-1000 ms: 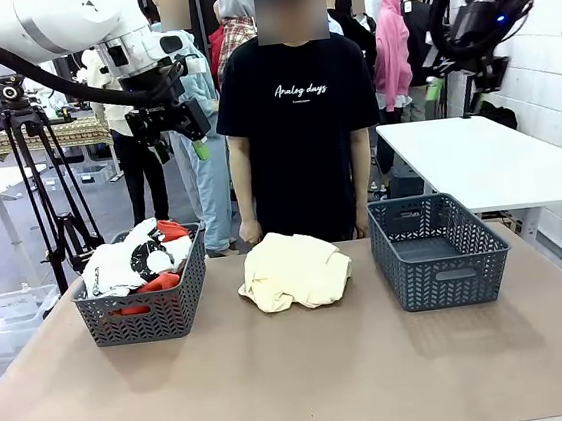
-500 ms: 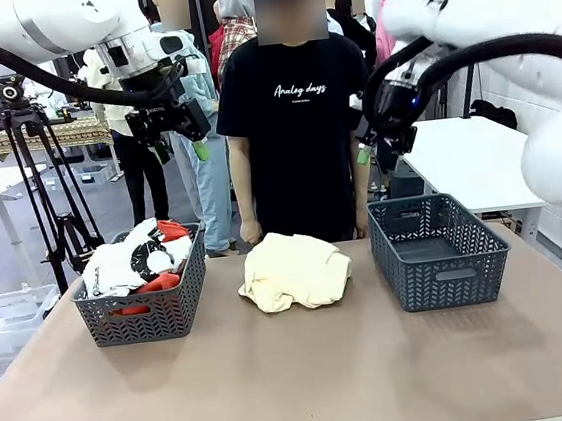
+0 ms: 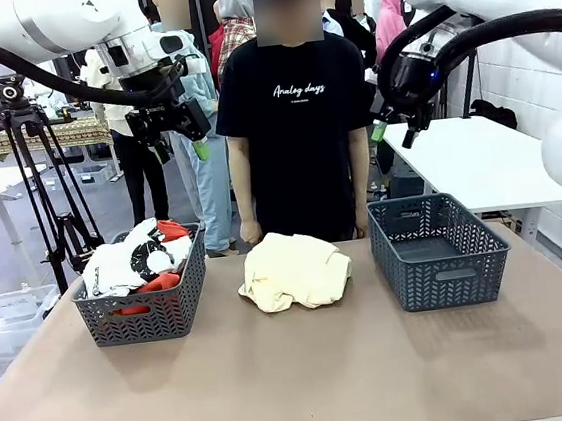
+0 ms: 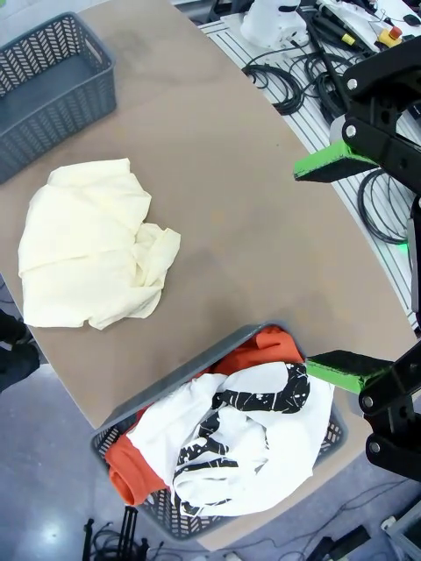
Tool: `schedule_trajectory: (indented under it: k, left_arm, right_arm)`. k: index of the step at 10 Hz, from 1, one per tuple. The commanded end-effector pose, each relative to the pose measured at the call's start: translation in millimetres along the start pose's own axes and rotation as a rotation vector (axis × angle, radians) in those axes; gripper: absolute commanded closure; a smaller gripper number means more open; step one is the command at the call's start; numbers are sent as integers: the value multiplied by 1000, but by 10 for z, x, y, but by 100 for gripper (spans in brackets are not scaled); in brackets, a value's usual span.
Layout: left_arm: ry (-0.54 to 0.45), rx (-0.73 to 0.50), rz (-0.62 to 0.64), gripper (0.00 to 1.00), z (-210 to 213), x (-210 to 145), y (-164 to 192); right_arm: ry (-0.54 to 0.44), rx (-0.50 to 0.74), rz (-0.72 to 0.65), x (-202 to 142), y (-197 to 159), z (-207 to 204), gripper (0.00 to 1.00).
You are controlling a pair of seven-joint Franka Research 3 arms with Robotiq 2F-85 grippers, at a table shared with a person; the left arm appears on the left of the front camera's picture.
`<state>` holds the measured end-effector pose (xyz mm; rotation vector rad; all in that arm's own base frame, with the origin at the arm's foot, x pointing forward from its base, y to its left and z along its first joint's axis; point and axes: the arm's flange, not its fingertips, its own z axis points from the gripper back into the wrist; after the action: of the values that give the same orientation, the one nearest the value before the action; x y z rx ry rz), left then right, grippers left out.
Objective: Sort the tops and bottoms.
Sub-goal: Lift clothes from the center of the table with your right hand.
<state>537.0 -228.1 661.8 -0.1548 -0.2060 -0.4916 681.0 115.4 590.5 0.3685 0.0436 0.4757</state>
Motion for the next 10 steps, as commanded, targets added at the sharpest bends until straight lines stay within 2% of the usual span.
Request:
schedule_trajectory:
  k: [1,2,4,5,7,9,10]
  left_arm:
    - [5,1,2,0,19,-40,8]
    - [5,1,2,0,19,-40,8]
    - [5,1,2,0,19,-40,8]
    - [5,1,2,0,19,-40,8]
    - [5,1,2,0,19,-40,8]
    - [5,1,2,0,19,-40,8]
    - [5,1,2,0,19,-40,8]
  right_arm:
    - [-72,-242,61,133,345,-578,0]
    - [-170,-319,149,274,600,-863,0]
    - [-201,-315,329,626,925,-1420,0]
    - [-202,-326,360,803,999,-1672,0]
    - [-111,-283,321,1109,794,-2061,0]
    - [-99,-290,295,1210,664,-2218,0]
    - [-104,-247,313,1256,671,-2256,0]
